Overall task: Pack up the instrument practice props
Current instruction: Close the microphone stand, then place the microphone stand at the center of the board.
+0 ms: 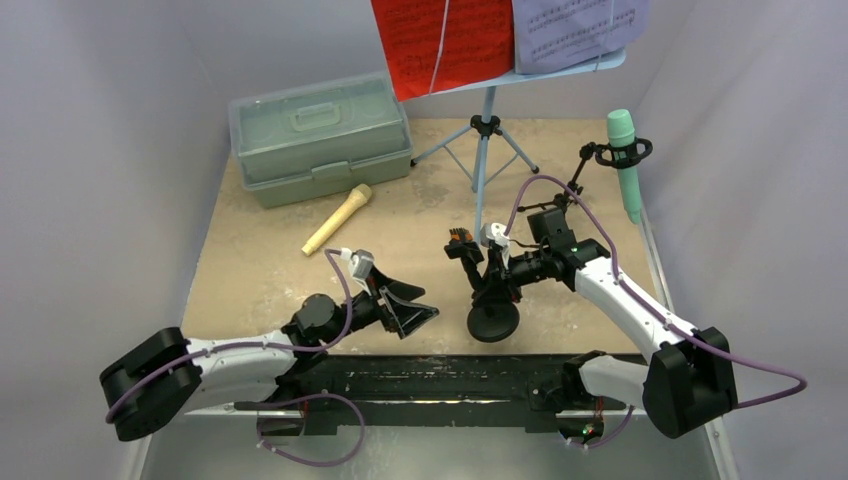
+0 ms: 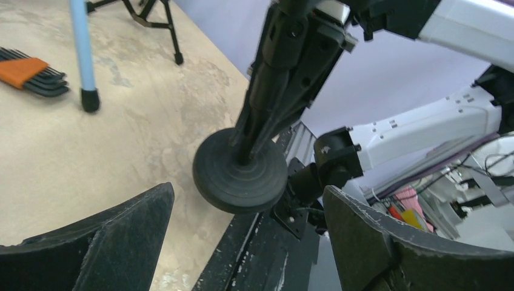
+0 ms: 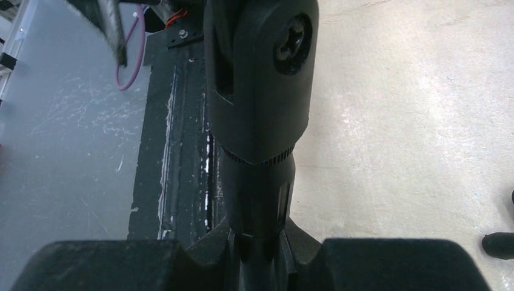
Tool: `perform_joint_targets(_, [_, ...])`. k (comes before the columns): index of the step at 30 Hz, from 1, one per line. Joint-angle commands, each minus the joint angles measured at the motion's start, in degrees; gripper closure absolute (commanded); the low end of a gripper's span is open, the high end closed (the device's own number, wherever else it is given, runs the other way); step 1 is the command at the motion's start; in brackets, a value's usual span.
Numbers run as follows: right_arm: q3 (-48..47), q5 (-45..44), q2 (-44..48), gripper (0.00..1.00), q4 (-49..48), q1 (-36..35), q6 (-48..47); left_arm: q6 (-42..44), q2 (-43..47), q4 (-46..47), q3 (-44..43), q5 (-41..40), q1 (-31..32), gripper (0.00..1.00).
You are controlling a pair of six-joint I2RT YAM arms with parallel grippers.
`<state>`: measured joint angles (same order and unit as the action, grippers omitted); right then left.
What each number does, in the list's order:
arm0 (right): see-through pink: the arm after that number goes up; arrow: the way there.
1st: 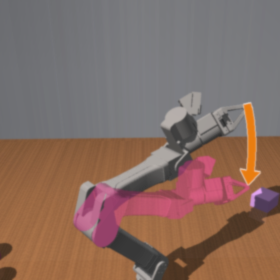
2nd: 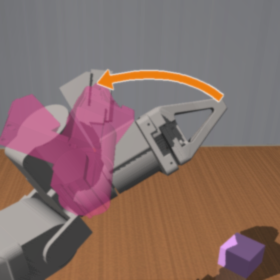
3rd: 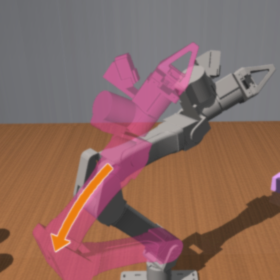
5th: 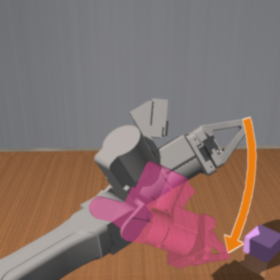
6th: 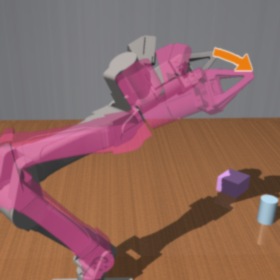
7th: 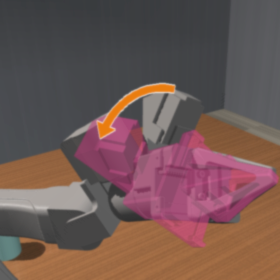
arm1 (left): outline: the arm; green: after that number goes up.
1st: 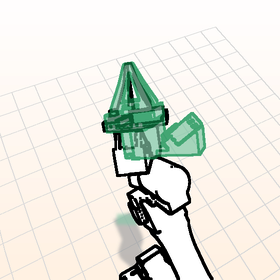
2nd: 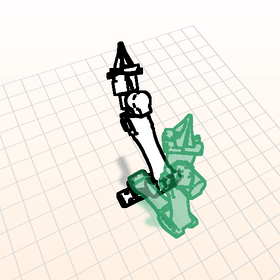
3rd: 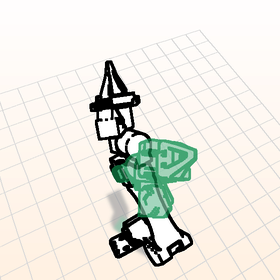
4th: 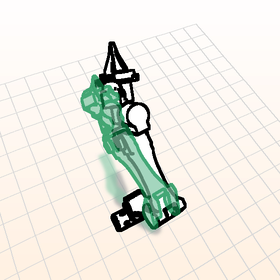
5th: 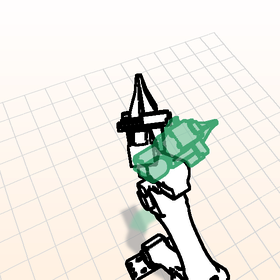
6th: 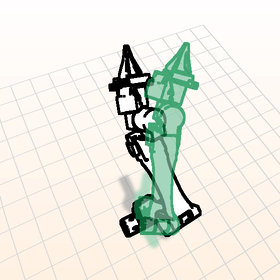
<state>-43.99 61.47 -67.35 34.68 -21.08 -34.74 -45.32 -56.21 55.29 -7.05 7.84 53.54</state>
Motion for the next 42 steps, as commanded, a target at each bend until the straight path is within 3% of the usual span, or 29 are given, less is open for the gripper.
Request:
perform_joint_targets(1, [-2.48,4.25,1.17,1.0,-1.55,0.06,-0.64,4.99,-5.75,11.88,-2.7,-1.25,5.01,0.07])
perform_joint_targets(7, [-2.54,4.51,1.08,1.0,-1.3,0.06,-0.85,13.29,-12.44,10.57,-8.48,-6.65,11.41,0.06])
perform_joint_targets(26, [-2.52,4.67,1.08,1.0,-1.15,0.06,-1.21,11.62,-28.13,32.64,-9.64,-9.15,11.59,0.06])
perform_joint_targets(34, [-2.51,4.73,1.05,1.0,-1.02,0.07,-1.29,12.65,-32.19,34.16,-13.22,-10.13,11.59,0.06])
perform_joint_targets(38, [-2.58,4.7,1.08,1.0,-1.02,0.0,-1.37,12.34,-34.24,33.9,-14.78,-12.1,11.59,0.12])
perform_joint_targets(42, [-2.56,4.8,1.08,1.0,-0.93,0.07,-1.38,11.21,-36.24,35.92,-14.84,-15.34,11.59,0.25])
